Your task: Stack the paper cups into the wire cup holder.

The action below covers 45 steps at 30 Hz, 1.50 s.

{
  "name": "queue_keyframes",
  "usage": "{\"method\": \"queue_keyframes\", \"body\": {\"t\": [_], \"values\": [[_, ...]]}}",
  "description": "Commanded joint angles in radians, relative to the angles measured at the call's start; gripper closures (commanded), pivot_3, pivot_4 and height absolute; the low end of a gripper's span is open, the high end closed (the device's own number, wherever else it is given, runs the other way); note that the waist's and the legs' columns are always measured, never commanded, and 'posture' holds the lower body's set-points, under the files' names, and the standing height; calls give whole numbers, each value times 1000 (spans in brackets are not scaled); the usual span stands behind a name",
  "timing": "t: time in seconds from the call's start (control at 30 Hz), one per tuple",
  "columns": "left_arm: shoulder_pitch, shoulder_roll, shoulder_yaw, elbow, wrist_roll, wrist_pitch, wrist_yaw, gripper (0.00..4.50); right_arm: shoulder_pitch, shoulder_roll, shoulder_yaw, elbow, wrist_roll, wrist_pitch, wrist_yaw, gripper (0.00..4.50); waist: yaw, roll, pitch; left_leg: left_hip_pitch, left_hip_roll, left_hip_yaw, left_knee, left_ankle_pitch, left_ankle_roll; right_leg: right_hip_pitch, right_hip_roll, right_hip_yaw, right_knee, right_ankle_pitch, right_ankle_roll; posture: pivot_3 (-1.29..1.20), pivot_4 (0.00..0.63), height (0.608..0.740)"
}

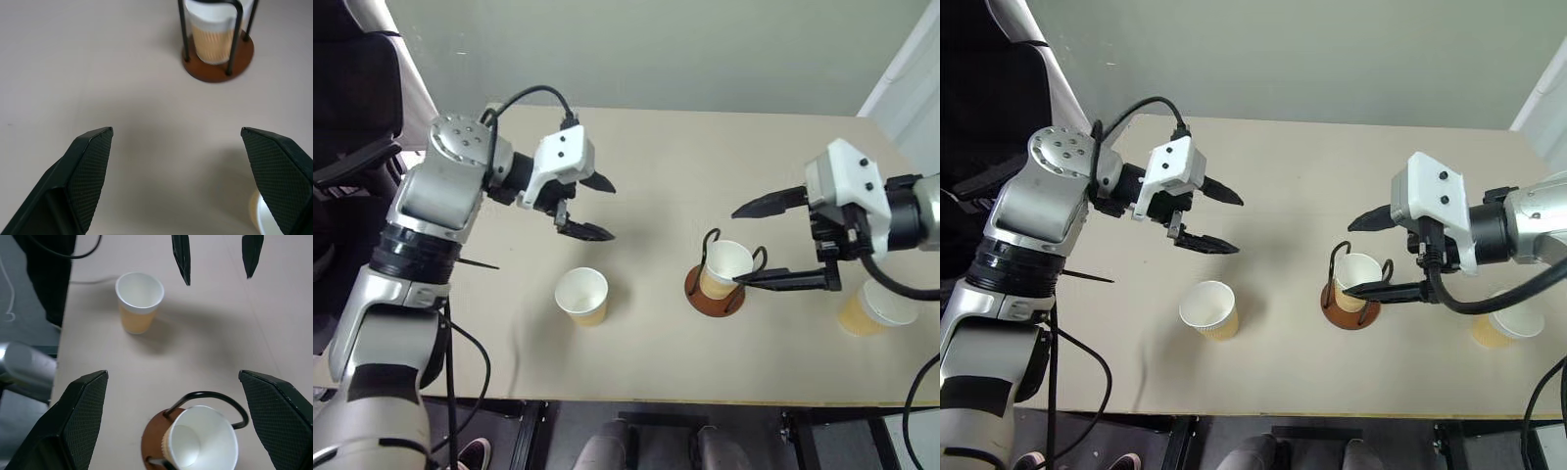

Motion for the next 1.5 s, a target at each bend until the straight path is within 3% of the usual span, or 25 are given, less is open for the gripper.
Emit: {"method": "queue_keyframes", "body": {"t": [0.03,0.37,0.7,1.27,1.5], "values": [[-32,16,-18,-8,37,-27,-38,0,-36,-32,-38,-5,50,23,18,110,0,0,0,0,0,0,0,0,0,0,0,0,0,0,0,0,150,740],[-30,10,-86,-98,79,4,-106,0,-98,-72,8,51,73,57,55,110,0,0,0,-1,0,0,-1,0,0,-2,0,0,0,0,0,0,150,740],[-51,110,-183,-204,19,21,-119,0,-116,-118,67,137,5,-4,167,110,-1,0,0,-1,0,0,-2,0,0,-2,0,0,0,0,0,0,150,740],[-52,217,-297,-205,43,-161,-119,0,-87,-146,53,149,-11,-30,228,110,-2,0,0,-1,0,0,-2,0,0,-2,0,0,0,0,-1,0,150,740],[-2,205,-288,-222,54,-150,-119,0,-76,-137,51,145,-11,-34,223,110,-3,0,0,-1,0,0,-2,0,0,-2,0,0,0,-1,-1,0,150,740]]}}
